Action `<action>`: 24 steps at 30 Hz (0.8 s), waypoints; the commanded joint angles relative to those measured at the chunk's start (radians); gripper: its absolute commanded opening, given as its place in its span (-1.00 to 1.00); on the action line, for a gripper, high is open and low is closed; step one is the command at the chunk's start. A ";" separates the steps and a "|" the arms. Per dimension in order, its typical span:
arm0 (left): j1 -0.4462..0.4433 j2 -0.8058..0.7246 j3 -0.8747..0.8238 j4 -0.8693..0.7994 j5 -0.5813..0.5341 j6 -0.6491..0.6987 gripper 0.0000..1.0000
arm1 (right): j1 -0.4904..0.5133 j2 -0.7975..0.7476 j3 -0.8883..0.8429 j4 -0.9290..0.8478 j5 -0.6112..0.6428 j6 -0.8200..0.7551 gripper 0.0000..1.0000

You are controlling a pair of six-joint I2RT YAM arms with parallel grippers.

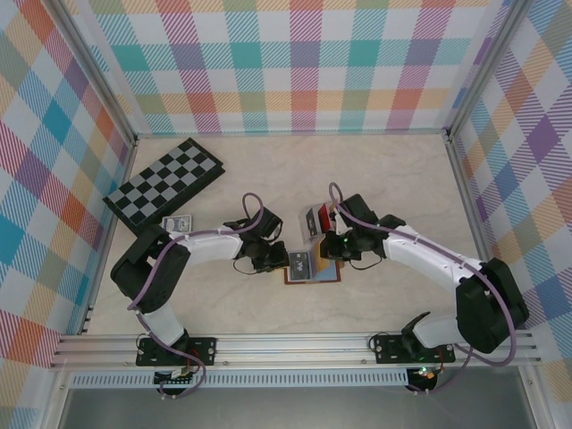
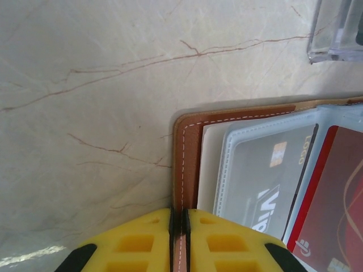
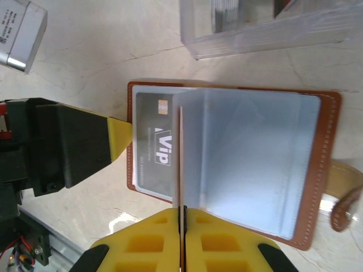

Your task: Put the credit cards into the card holder

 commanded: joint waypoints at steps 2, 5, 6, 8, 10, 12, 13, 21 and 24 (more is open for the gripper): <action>-0.010 0.017 0.019 -0.003 0.010 0.014 -0.74 | 0.006 0.030 0.023 0.037 -0.070 0.002 -0.84; -0.011 0.020 0.021 -0.002 0.008 0.012 -0.74 | 0.007 0.040 0.024 0.038 -0.073 -0.001 -0.83; -0.011 0.020 0.023 -0.002 0.008 0.013 -0.74 | 0.007 0.044 0.022 0.049 -0.095 -0.010 -0.83; -0.010 0.021 0.024 -0.003 0.008 0.013 -0.75 | 0.007 0.053 0.025 0.047 -0.095 -0.006 -0.83; -0.013 0.020 0.025 -0.004 0.007 0.013 -0.75 | 0.007 0.062 0.031 0.026 -0.066 0.001 -0.84; -0.012 0.018 0.027 -0.008 0.004 0.017 -0.75 | 0.007 0.069 0.031 0.027 -0.071 -0.023 -0.84; -0.012 0.017 0.027 -0.009 0.003 0.017 -0.76 | 0.007 0.068 0.033 0.020 -0.057 -0.022 -0.84; -0.012 0.008 0.021 -0.014 -0.009 0.019 -0.76 | 0.007 0.062 0.041 -0.054 0.053 -0.019 -0.84; -0.011 0.006 0.022 -0.013 -0.011 0.020 -0.77 | 0.007 0.052 0.050 -0.106 0.133 -0.004 -0.84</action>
